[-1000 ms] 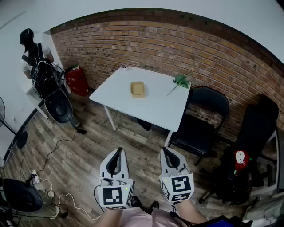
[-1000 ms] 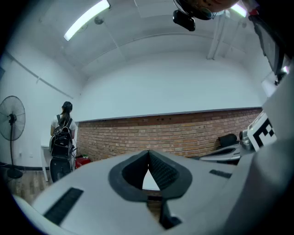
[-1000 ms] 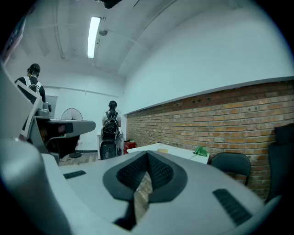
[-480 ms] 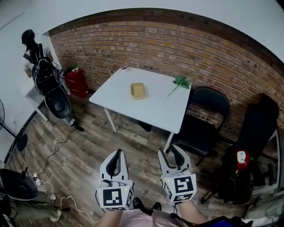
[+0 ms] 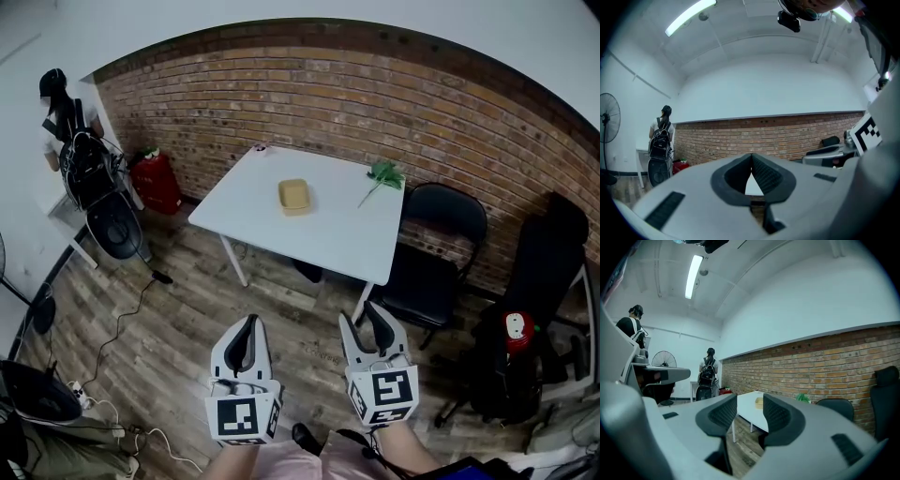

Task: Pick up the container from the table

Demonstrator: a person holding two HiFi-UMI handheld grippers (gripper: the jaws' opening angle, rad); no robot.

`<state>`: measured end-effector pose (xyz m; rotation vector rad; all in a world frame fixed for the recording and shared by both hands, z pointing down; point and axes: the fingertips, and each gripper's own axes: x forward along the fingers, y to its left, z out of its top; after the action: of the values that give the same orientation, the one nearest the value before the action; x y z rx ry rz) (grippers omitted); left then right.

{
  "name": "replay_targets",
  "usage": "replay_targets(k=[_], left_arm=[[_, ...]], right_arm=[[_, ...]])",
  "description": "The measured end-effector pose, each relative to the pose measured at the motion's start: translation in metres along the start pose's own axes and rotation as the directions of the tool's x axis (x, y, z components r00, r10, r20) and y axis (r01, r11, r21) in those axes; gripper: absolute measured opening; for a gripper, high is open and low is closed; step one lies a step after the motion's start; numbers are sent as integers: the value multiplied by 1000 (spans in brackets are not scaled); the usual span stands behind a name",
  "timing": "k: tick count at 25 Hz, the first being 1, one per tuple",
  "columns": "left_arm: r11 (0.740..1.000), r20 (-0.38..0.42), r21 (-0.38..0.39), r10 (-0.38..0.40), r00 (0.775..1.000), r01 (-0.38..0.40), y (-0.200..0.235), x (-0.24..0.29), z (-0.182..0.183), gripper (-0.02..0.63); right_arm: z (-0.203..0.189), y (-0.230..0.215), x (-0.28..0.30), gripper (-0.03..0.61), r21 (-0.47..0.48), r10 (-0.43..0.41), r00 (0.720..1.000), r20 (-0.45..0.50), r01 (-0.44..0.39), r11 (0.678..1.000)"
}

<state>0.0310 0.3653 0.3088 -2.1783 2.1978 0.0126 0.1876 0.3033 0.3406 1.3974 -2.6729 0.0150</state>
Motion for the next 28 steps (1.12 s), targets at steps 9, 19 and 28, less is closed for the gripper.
replay_targets(k=[9,19,28], left_arm=[[1000,-35,-2,-6,999,6,29,14,-16,9],[1000,-102,-1,12,995,-13,47,76,-49,10],[999,-136,13,46,990,-45,65,173,-62,9]], right_arm=[[-5,11,29,178,3,-19,1000,-11,19,1000],[-28,-15,93,179,25,-11,998,-58,12,1000],[-30,-57,190,178,37,33,997,-73,-31,999]])
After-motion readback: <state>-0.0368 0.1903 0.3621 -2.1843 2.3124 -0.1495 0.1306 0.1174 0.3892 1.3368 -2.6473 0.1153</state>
